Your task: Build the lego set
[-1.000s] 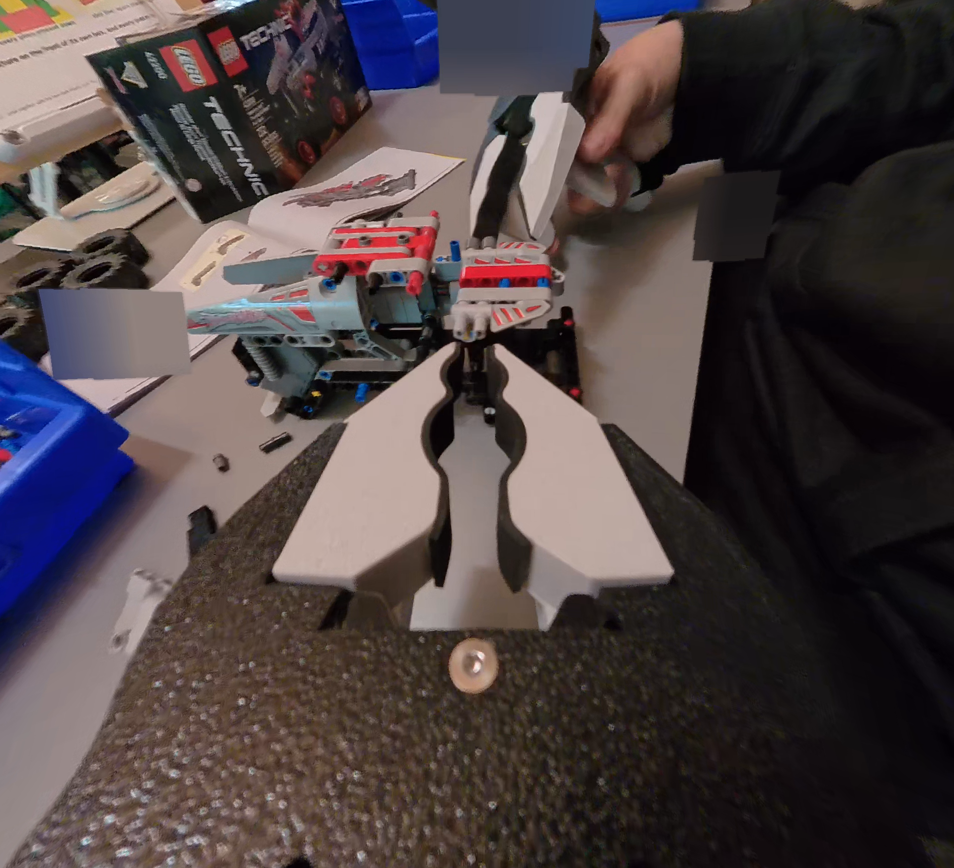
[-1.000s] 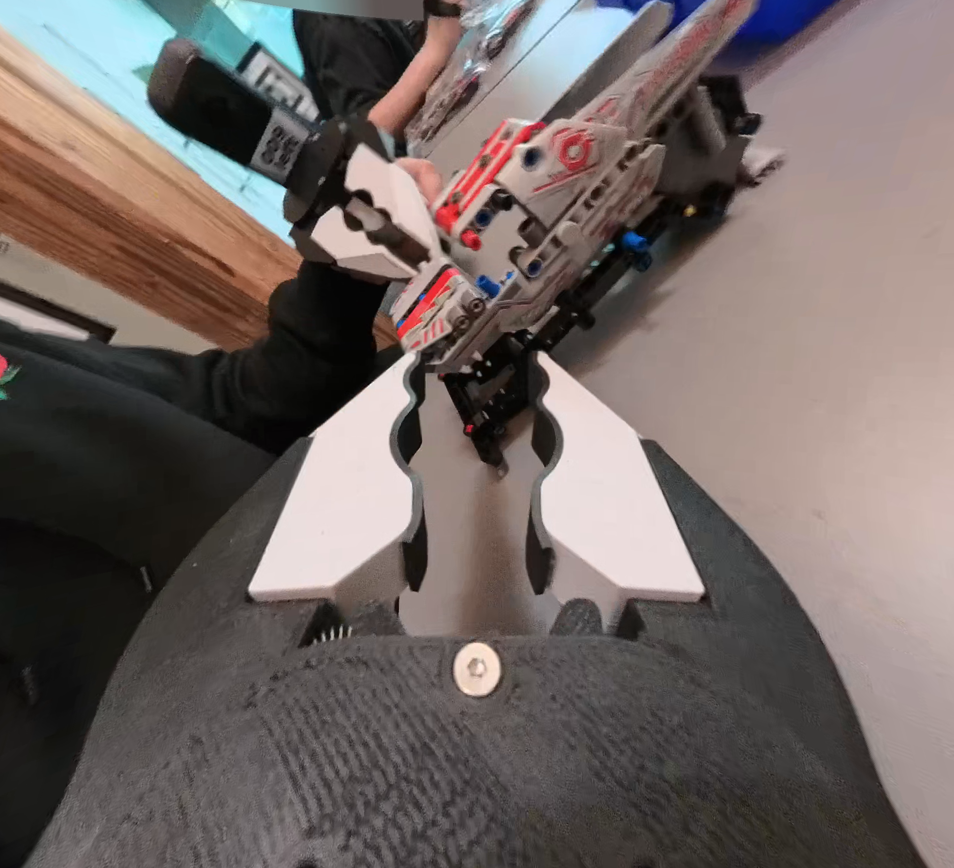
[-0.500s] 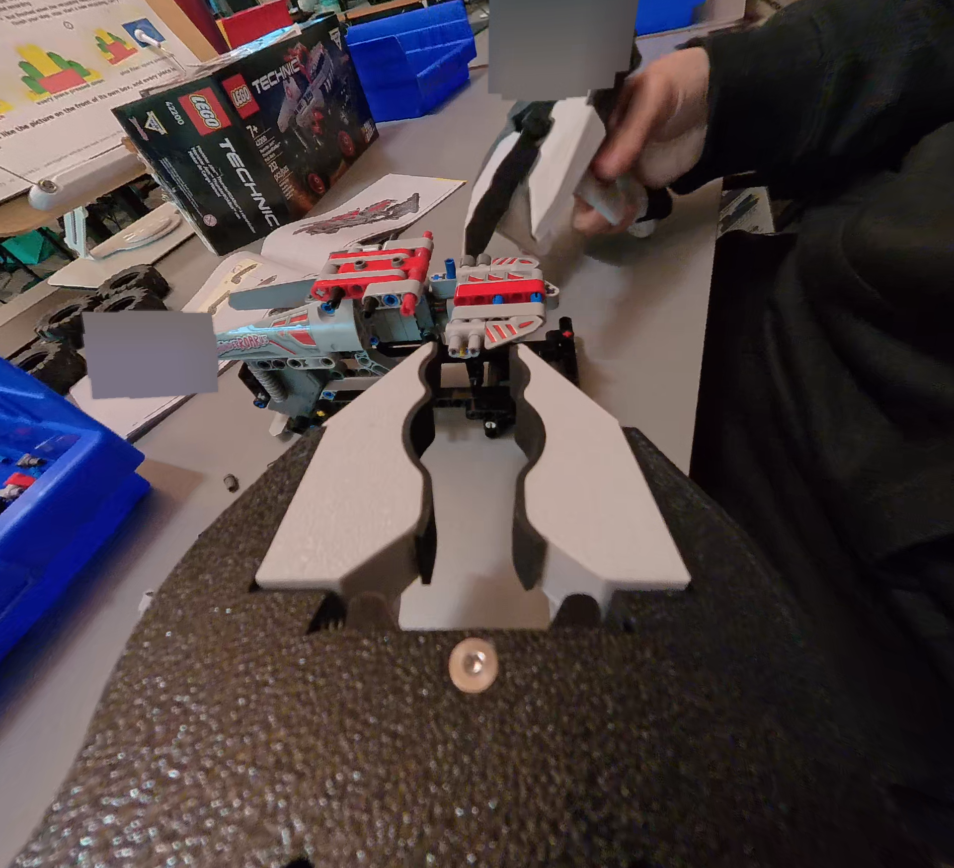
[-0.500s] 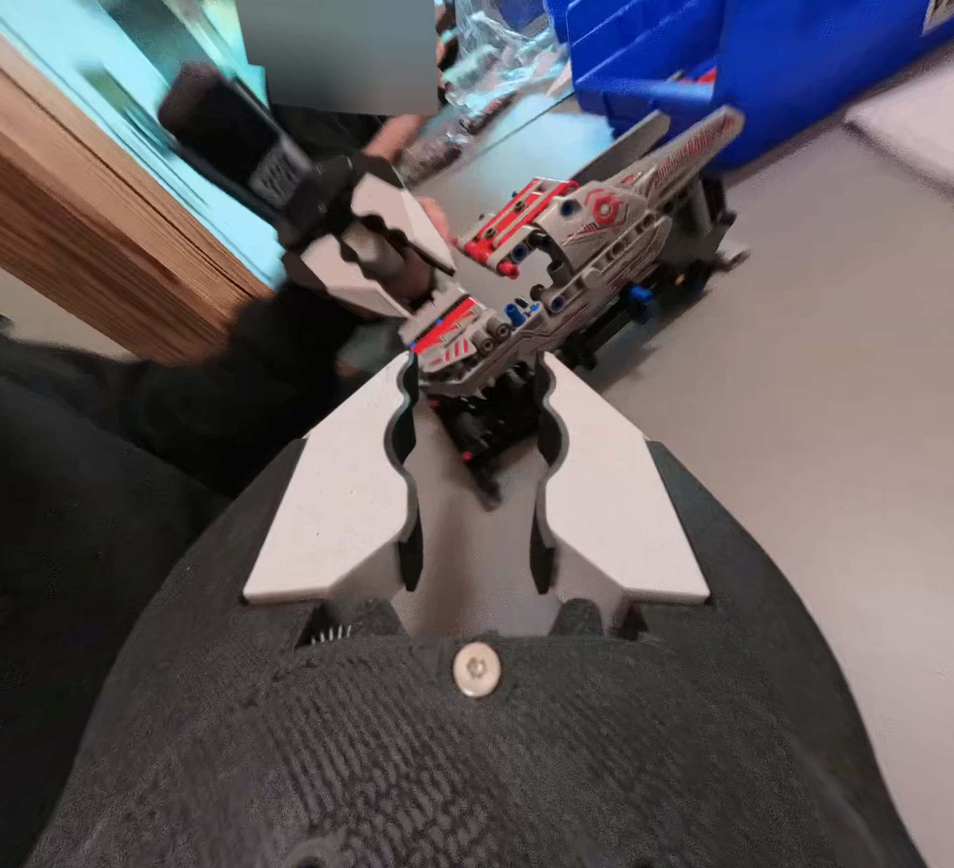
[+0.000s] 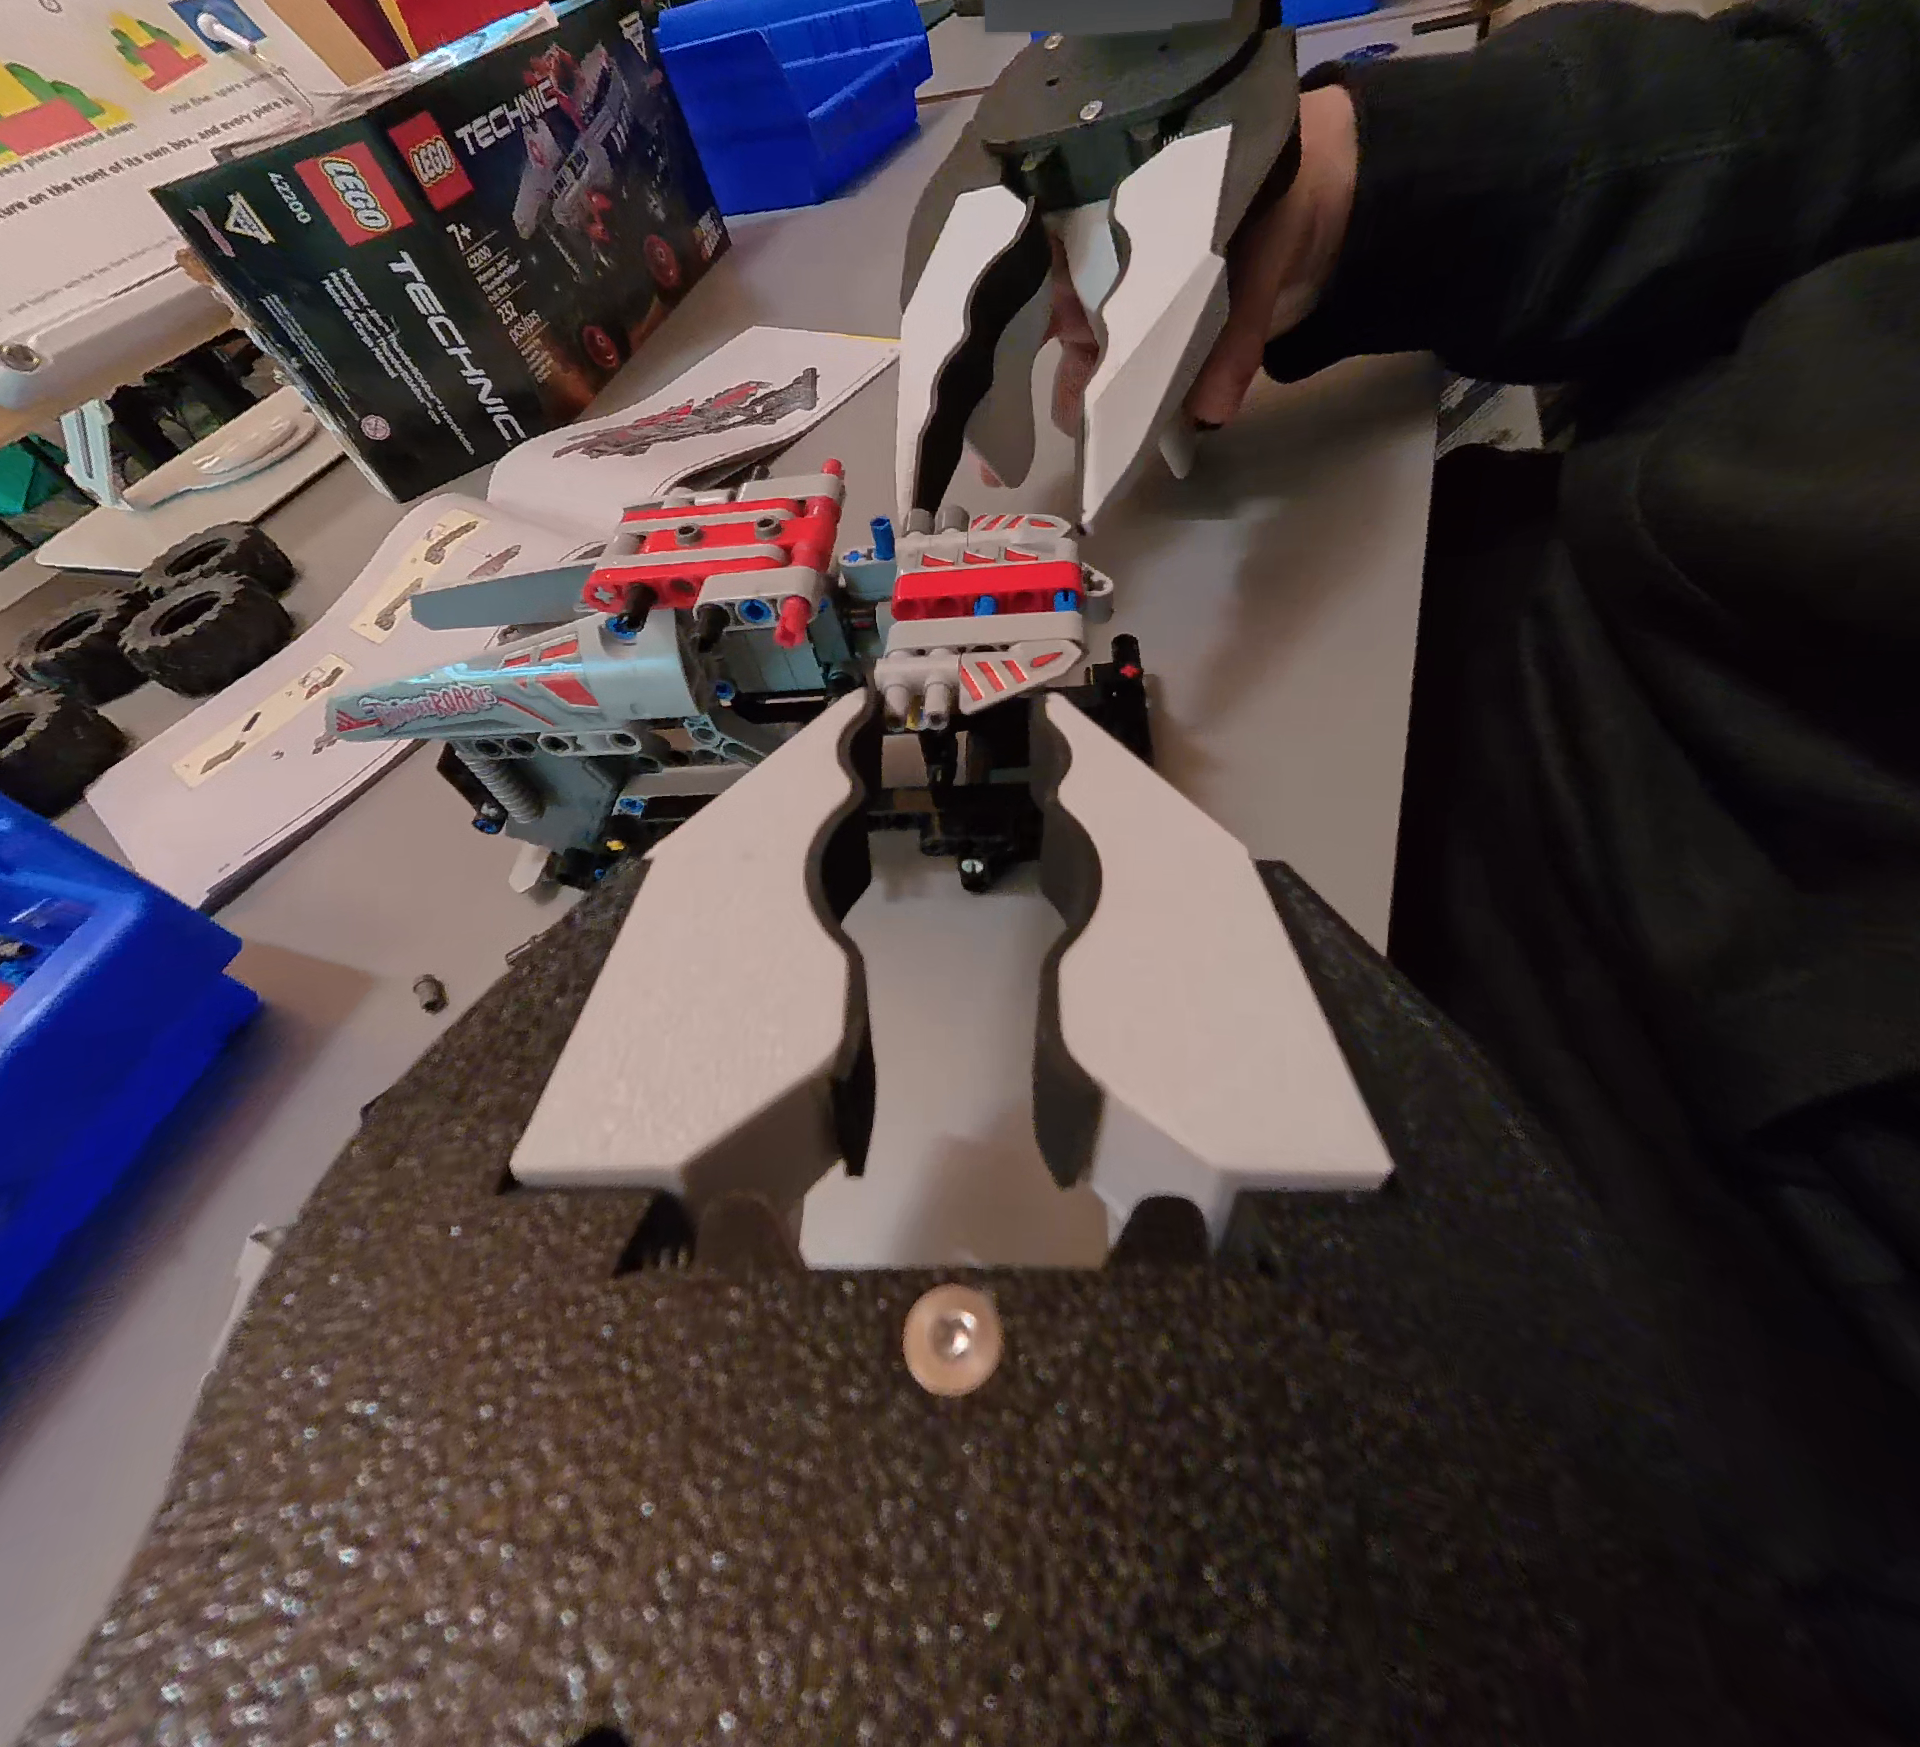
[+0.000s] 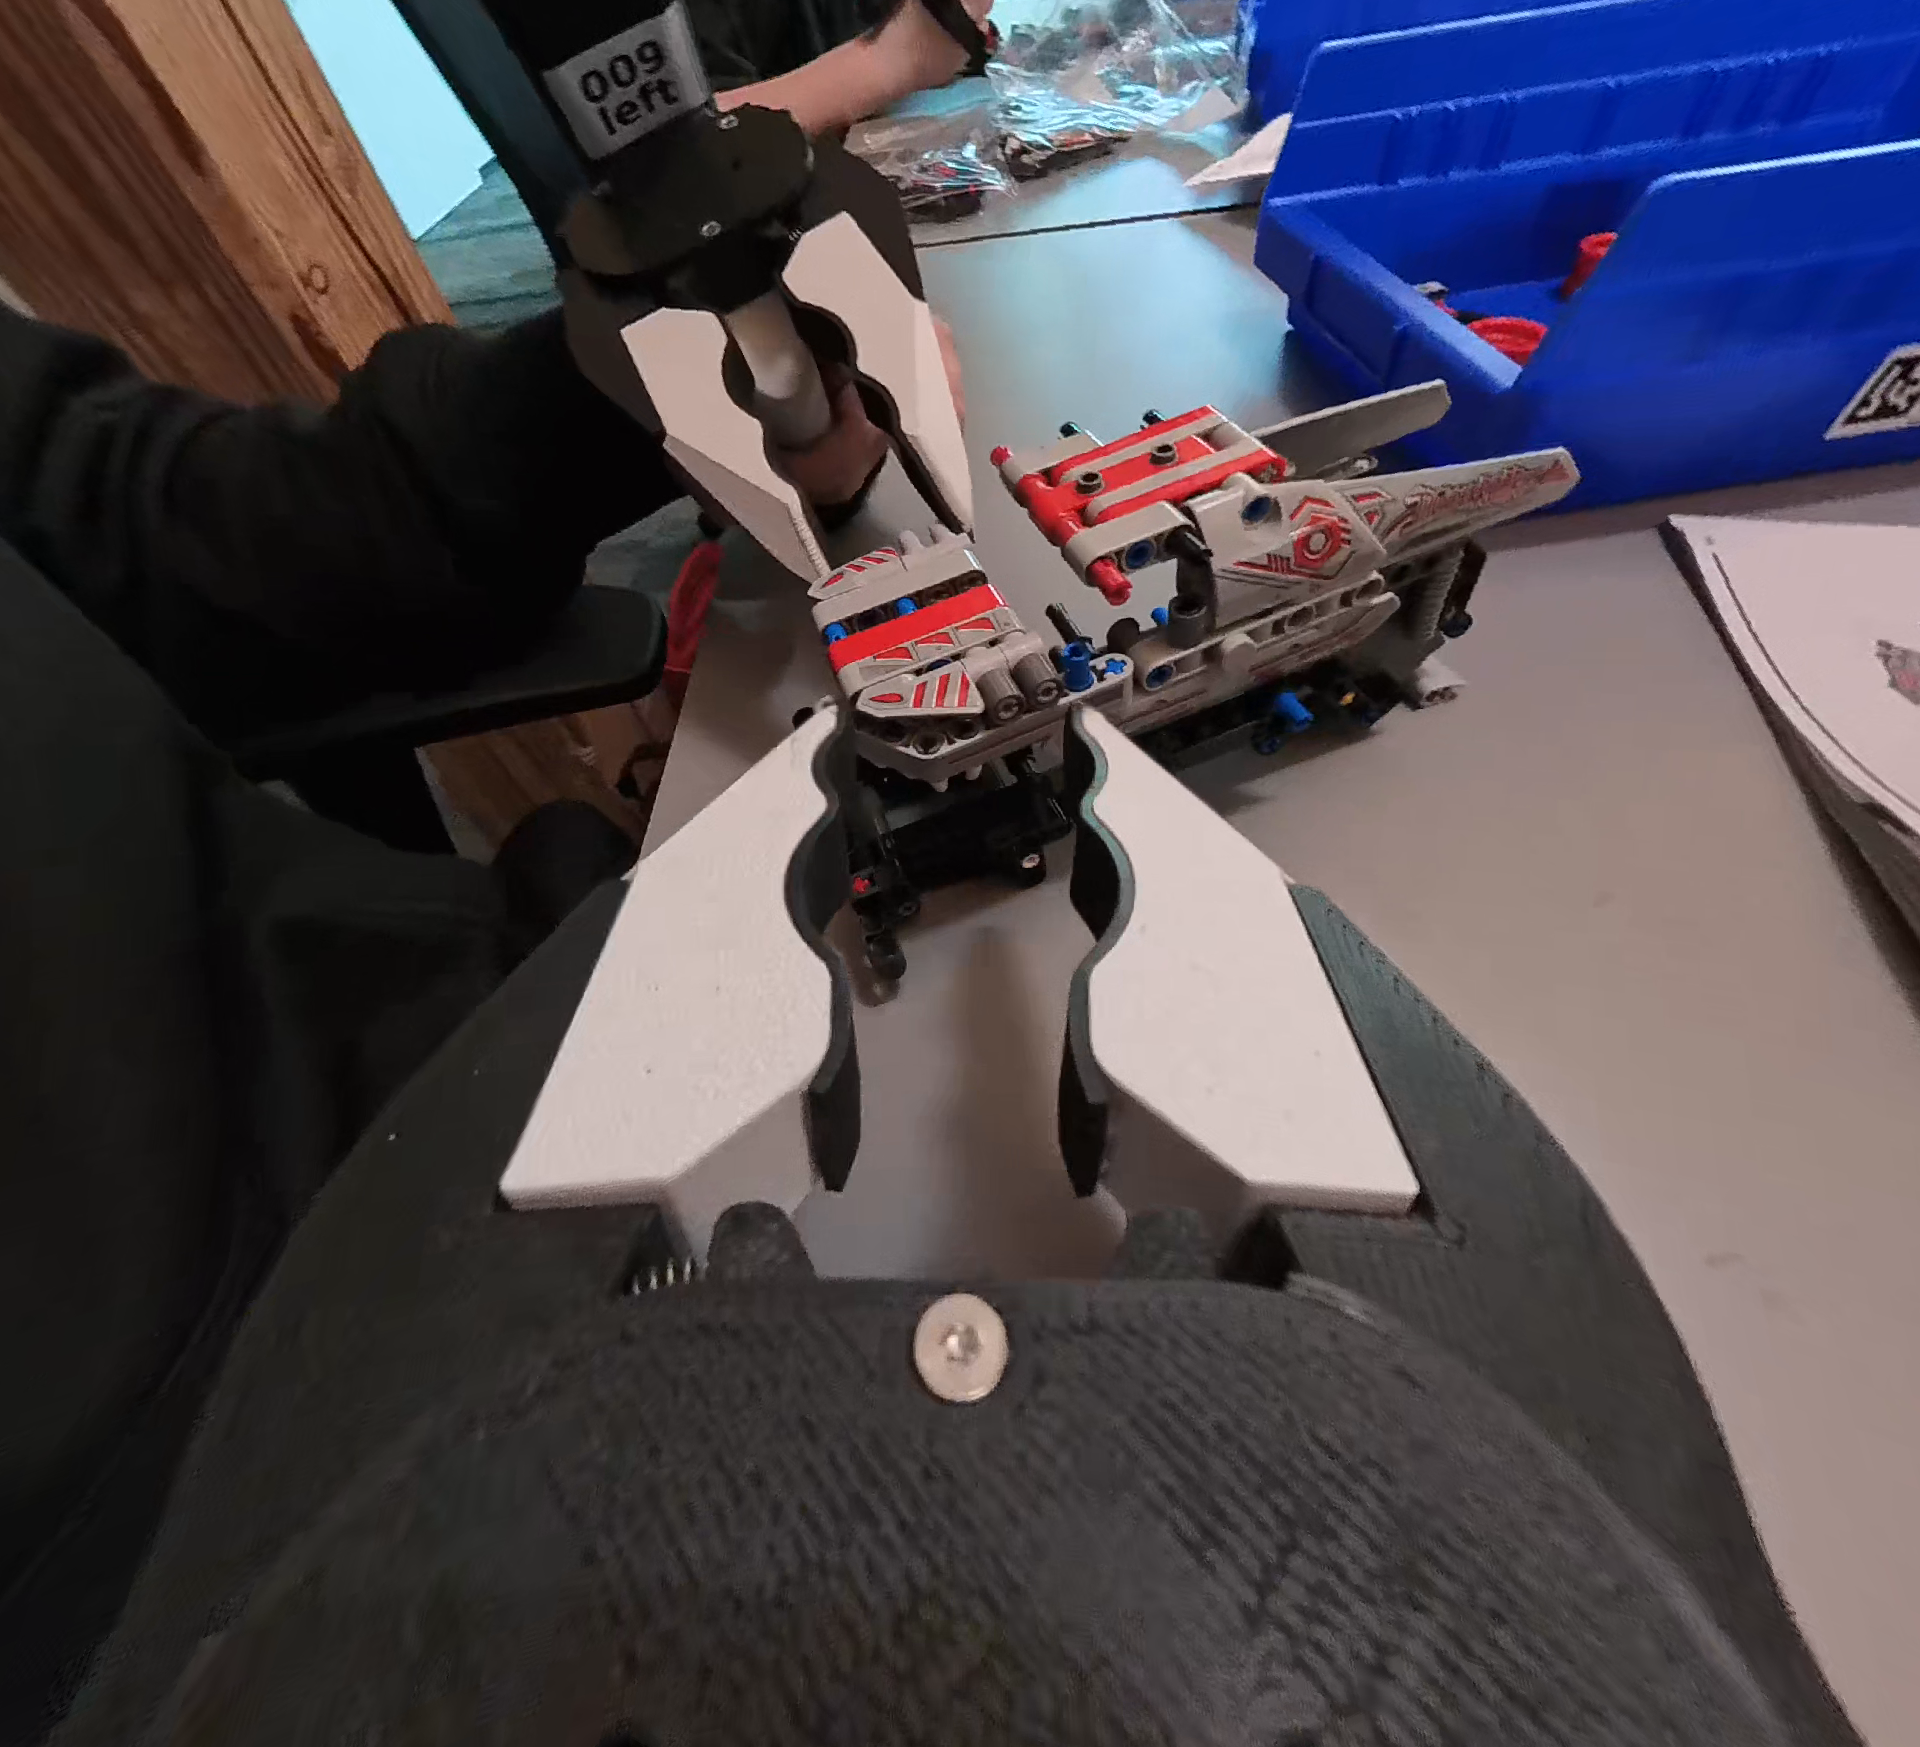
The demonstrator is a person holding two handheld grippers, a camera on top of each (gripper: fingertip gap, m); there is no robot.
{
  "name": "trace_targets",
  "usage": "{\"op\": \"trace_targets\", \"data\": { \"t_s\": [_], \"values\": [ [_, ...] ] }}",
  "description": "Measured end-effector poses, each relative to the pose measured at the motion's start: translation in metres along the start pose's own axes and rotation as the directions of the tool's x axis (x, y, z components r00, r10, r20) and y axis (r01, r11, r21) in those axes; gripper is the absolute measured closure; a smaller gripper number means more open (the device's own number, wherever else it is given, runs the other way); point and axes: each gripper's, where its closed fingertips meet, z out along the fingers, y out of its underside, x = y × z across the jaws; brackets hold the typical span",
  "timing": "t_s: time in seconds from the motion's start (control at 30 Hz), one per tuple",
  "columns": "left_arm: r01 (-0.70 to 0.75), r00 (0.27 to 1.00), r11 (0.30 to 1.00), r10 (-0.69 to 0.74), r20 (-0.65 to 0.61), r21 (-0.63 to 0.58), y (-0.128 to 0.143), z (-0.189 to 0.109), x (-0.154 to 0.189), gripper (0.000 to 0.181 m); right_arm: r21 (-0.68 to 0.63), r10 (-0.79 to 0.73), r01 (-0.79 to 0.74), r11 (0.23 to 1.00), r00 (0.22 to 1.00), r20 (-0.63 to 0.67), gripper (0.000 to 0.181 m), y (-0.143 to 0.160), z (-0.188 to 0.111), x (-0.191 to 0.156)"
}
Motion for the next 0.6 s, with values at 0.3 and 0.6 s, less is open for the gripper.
{"op": "trace_targets", "data": {
  "t_s": [0.3,0.6],
  "values": [
    [0.036,0.999,0.999,-0.036,0.01,-0.009,-0.0002,0.004,-0.0034,0.157,-0.015,-0.047,0.047,0.999,0.999,-0.008,0.145,0.0009,0.0034,0.0031],
    [0.064,0.998,0.998,-0.064,0.029,-0.022,0.0015,0.002,-0.003,0.146,-0.005,-0.101,0.101,0.995,0.994,-0.052,0.171,-0.0005,0.0015,0.0031]
  ]
}}
